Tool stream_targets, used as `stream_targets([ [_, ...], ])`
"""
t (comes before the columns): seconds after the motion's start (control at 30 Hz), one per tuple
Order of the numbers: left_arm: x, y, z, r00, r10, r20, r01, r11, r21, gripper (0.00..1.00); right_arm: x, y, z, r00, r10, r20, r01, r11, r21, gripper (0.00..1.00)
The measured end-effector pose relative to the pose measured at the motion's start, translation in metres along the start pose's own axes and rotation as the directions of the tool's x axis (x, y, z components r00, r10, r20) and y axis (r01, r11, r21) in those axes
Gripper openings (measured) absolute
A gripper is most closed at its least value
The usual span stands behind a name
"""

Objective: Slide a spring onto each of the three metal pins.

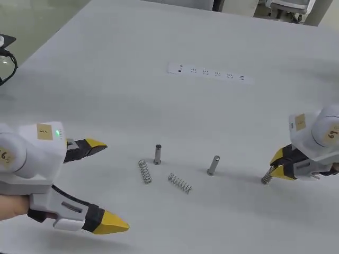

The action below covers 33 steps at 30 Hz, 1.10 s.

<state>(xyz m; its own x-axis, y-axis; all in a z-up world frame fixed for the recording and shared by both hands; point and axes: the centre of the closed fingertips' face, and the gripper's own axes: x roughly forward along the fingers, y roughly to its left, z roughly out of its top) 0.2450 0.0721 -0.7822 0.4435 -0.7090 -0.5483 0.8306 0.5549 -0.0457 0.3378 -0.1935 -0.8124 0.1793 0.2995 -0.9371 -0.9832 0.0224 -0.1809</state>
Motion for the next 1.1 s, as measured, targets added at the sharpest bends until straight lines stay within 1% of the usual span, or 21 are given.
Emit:
stream_targets([
  [0.1,0.001,0.000,0.000,1.0000,-0.001,0.000,0.001,1.000,0.000,0.98,0.000,-0.001,0.002,1.0000,0.000,0.008,0.000,1.000,0.018,0.08],
  [0.27,0.002,-0.001,0.002,1.0000,-0.002,0.003,0.002,1.000,0.000,0.98,0.001,-0.002,0.000,1.0000,0.006,0.005,-0.006,1.000,0.024,0.09],
  [0.5,0.002,-0.001,0.003,1.0000,-0.001,0.006,0.001,1.000,0.000,0.98,0.001,-0.004,-0.001,1.0000,0.003,0.007,-0.003,1.000,0.007,0.09],
  [0.53,0.001,-0.001,0.004,1.0000,0.000,0.006,0.000,1.000,0.000,0.98,0.001,-0.002,0.000,0.9999,0.010,0.009,-0.010,1.000,0.012,0.09],
  [0.67,0.000,0.000,0.003,1.0000,0.004,0.005,-0.004,1.000,0.000,0.98,0.000,-0.002,0.002,0.9998,0.010,0.016,-0.011,1.000,0.017,0.09],
  [0.8,-0.001,-0.001,0.003,1.0000,0.004,0.003,-0.004,1.000,0.001,0.98,-0.002,-0.006,0.005,0.9991,-0.012,0.042,0.011,1.000,0.008,0.17],
  [0.9,-0.002,-0.001,0.002,1.0000,0.005,0.003,-0.005,1.000,0.001,0.98,-0.004,-0.006,0.006,0.9992,-0.011,0.039,0.011,1.000,0.006,0.16],
  [1.0,-0.003,-0.001,0.002,1.0000,0.007,0.004,-0.007,1.000,0.002,0.98,-0.006,-0.005,0.007,0.9990,-0.015,0.041,0.015,1.000,0.007,0.17],
  [1.07,-0.004,-0.001,0.001,1.0000,0.009,0.002,-0.009,1.000,0.002,0.98,-0.008,-0.004,0.008,0.9990,-0.016,0.041,0.016,1.000,0.006,0.16],
  [1.1,-0.004,-0.001,0.001,1.0000,0.009,0.000,-0.009,1.000,0.002,0.98,-0.009,-0.005,0.009,0.9986,-0.023,0.048,0.023,1.000,0.005,0.17],
])
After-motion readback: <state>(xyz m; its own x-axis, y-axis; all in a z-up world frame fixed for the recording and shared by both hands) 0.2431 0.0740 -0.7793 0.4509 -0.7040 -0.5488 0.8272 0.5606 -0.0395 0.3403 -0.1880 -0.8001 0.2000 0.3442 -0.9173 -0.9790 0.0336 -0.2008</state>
